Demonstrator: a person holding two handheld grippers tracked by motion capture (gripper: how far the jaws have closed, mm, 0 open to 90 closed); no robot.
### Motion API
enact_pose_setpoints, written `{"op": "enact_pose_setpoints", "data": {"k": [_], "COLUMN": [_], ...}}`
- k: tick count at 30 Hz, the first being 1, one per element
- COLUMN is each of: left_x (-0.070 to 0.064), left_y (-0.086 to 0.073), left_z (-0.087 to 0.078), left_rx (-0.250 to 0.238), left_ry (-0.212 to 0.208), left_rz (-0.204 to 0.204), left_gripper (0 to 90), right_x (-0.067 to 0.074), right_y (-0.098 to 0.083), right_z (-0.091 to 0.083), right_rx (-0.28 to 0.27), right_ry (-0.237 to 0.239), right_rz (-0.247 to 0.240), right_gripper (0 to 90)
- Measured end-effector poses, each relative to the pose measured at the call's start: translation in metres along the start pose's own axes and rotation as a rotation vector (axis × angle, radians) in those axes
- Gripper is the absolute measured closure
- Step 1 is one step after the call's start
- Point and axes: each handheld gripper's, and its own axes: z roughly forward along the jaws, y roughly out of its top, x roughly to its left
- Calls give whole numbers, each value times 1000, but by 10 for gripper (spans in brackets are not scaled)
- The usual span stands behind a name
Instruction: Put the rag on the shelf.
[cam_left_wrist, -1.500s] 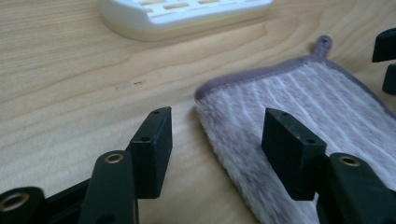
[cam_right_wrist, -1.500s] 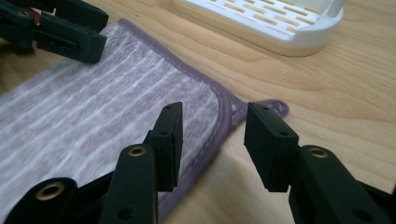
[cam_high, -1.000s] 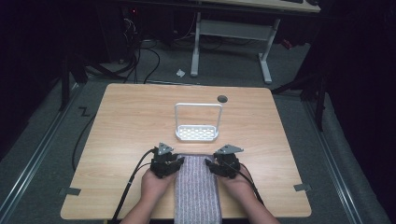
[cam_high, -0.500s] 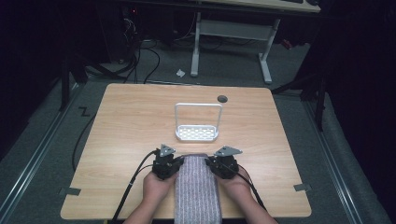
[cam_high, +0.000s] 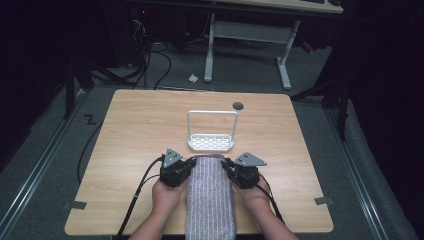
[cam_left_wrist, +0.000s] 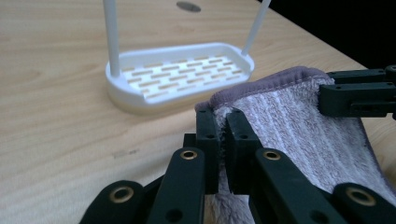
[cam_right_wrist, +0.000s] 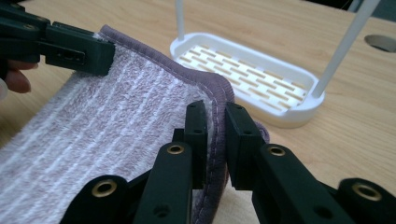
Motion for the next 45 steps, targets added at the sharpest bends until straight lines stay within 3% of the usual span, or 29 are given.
{"op": "enact_pose_setpoints", "data": {"k": [2,4,6,9,16,21,30,34,39,45], "left_x": [-1,-5,-10,-17,-30,-33,-37,-38,-40,-39], "left_y": [2,9,12,18,28,35,55,71,82,101], "left_z": [-2,-9,-12,-17,-26,-31,-37,-43,-47,-47], "left_rx": [-14,-80,-104,-121,-193,-233,-294,-341,-369,-400], "left_ry": [1,11,23,45,117,139,149,144,133,118], "left_rz": [0,6,23,22,62,76,98,109,117,143], "left_gripper": [854,854,854,849,851,851,852,852,854,859], "right_x": [0,-1,0,3,11,12,13,12,10,5], "right_y": [1,7,12,19,27,35,55,68,79,97], "right_z": [-1,-7,-14,-21,-32,-35,-44,-50,-56,-61], "right_rx": [-8,-46,-77,-108,-186,-233,-308,-341,-365,-398], "right_ry": [-1,-22,-33,-44,-90,-104,-120,-127,-110,-121], "right_rz": [4,-3,-5,-9,-29,-24,-33,-42,-33,-50], "right_gripper": [807,809,809,809,809,809,809,809,809,809]}}
